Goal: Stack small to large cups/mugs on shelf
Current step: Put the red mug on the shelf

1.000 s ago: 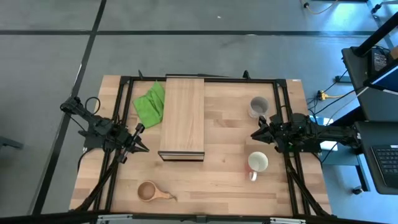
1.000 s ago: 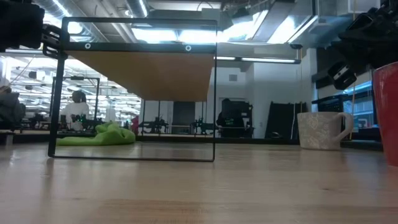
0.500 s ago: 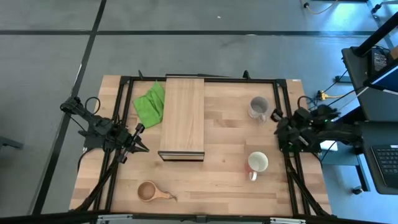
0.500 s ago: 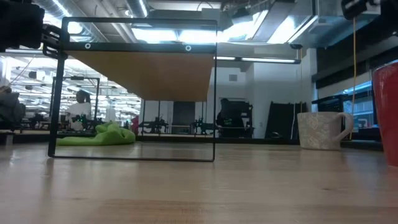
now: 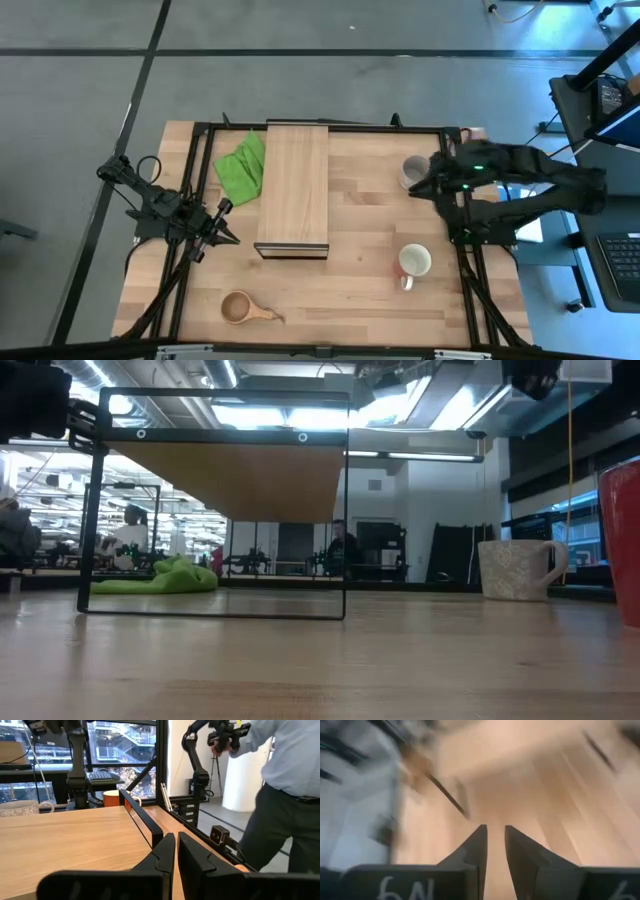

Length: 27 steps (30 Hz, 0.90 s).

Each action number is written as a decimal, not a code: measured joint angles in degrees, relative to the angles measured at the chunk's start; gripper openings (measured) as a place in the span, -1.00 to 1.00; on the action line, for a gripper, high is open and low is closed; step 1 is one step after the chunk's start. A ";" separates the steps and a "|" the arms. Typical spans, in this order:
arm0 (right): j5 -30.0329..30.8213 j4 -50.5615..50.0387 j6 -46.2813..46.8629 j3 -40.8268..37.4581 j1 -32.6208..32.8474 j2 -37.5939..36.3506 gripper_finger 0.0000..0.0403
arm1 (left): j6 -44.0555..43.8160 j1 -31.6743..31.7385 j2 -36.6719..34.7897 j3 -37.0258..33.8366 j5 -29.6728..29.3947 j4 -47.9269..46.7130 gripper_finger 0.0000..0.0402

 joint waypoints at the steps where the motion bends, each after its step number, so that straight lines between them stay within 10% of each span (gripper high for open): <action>1: 1.68 -6.27 1.36 2.92 -0.04 2.90 -0.66 | 0.00 0.00 0.00 -0.02 0.00 0.02 -0.93; 8: 1.14 -26.27 11.31 13.64 -0.04 13.51 -0.66 | 0.00 0.00 0.00 0.00 0.00 0.00 -0.93; 27: -14.96 -10.55 15.38 16.65 -0.04 15.80 -0.66 | 0.00 0.00 0.00 0.00 0.00 0.02 -0.93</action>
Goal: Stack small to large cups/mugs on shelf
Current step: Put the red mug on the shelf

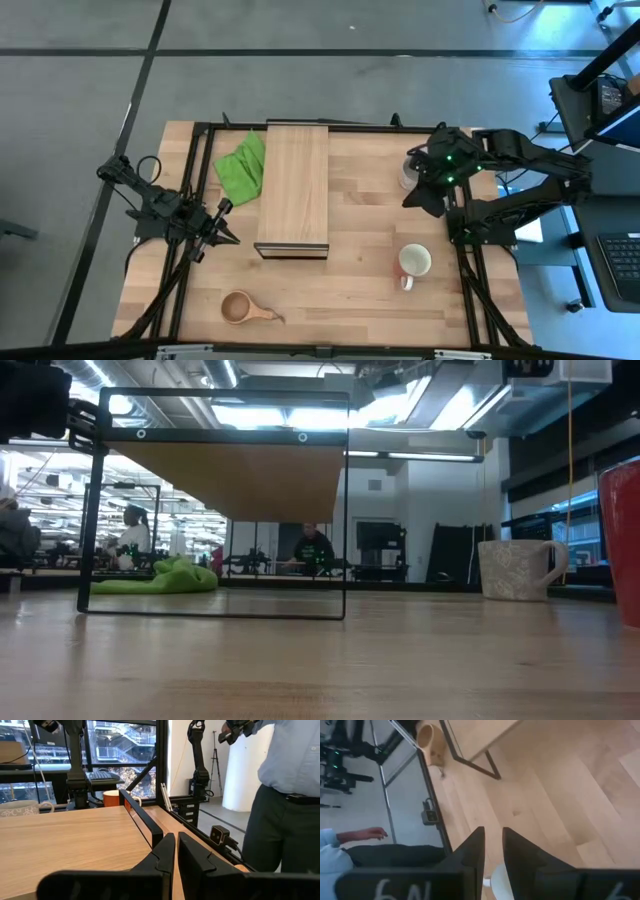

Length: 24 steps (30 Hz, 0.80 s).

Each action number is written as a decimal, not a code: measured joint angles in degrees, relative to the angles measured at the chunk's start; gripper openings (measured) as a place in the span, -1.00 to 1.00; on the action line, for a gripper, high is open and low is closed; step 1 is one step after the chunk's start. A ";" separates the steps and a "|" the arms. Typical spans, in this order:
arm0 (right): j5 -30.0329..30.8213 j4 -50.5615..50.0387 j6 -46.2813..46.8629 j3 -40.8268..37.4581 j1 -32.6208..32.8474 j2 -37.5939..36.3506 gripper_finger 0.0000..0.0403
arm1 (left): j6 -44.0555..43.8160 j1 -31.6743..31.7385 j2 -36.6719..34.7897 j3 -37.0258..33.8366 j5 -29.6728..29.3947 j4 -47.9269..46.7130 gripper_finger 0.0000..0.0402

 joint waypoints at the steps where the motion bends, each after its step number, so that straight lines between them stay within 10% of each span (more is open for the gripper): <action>1: -0.30 -1.32 -0.36 0.00 0.00 0.29 -0.66 | 0.00 0.00 0.00 0.00 0.00 0.00 -0.93; 10: 9.33 -21.57 4.82 -0.11 7.95 -0.05 -0.66 | 0.00 0.00 0.02 0.00 0.03 0.00 -0.93; 24: 26.77 -13.72 36.90 -7.95 37.41 -1.29 -0.33 | 0.00 0.00 0.02 0.00 0.20 -0.02 -0.93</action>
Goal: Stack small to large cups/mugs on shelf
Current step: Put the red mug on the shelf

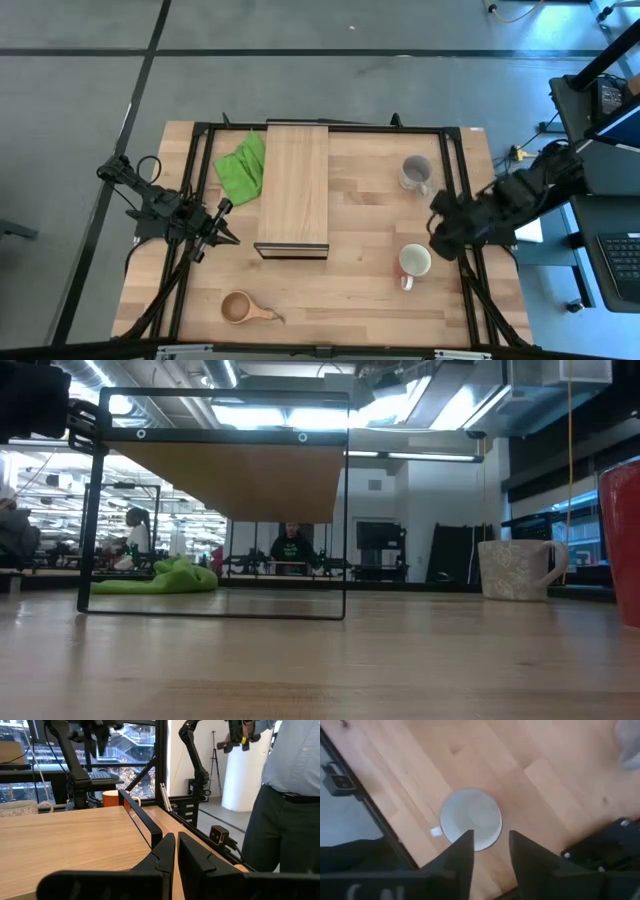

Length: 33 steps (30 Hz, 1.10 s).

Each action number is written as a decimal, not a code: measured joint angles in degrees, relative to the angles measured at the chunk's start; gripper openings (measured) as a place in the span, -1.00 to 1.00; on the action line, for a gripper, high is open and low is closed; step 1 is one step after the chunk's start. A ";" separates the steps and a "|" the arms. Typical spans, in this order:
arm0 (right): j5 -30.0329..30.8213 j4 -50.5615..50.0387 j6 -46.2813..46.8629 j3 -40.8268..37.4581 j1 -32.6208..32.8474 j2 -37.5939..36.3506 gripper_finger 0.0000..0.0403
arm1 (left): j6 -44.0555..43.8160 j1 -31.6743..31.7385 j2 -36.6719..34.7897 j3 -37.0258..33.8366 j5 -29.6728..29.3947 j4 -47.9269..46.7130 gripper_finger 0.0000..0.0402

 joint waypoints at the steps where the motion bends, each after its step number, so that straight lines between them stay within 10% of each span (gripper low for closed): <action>1: 0.28 1.13 1.71 -2.07 1.15 0.00 -0.28 | 0.00 0.00 -0.01 0.00 0.00 0.00 -0.93; 33: 0.12 17.46 23.94 -23.43 7.09 0.02 -0.16 | 0.00 0.00 0.00 0.00 -0.01 0.00 -0.93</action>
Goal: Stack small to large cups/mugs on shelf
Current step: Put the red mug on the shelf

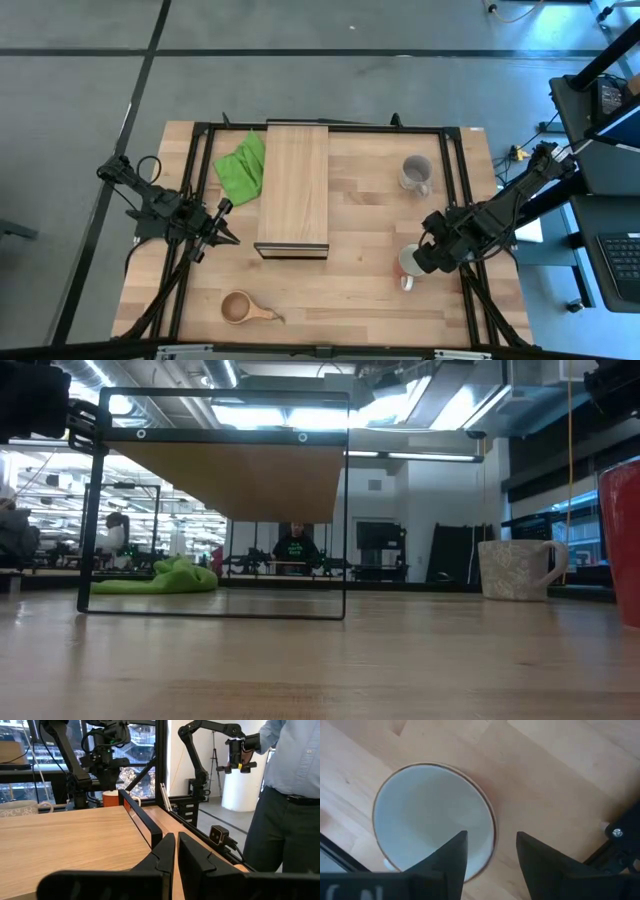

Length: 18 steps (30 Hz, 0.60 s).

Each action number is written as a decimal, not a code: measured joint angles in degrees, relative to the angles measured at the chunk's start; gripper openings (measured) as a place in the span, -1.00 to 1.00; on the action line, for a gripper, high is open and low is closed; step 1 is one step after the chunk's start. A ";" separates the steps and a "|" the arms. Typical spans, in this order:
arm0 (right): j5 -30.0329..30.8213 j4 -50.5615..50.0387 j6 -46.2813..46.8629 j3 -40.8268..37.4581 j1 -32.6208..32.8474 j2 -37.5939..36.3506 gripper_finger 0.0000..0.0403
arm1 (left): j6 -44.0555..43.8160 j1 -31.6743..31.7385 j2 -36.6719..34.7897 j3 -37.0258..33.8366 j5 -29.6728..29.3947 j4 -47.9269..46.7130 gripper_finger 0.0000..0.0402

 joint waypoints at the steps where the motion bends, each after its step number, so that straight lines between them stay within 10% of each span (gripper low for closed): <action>1: 0.01 -0.01 -0.08 0.00 0.00 0.00 -0.16 | 0.00 0.00 -0.01 -0.02 0.00 0.00 -0.93; 18: -1.78 3.87 -1.22 -1.95 -2.11 3.08 -0.20 | 0.00 0.00 -0.02 0.00 0.00 0.00 -0.93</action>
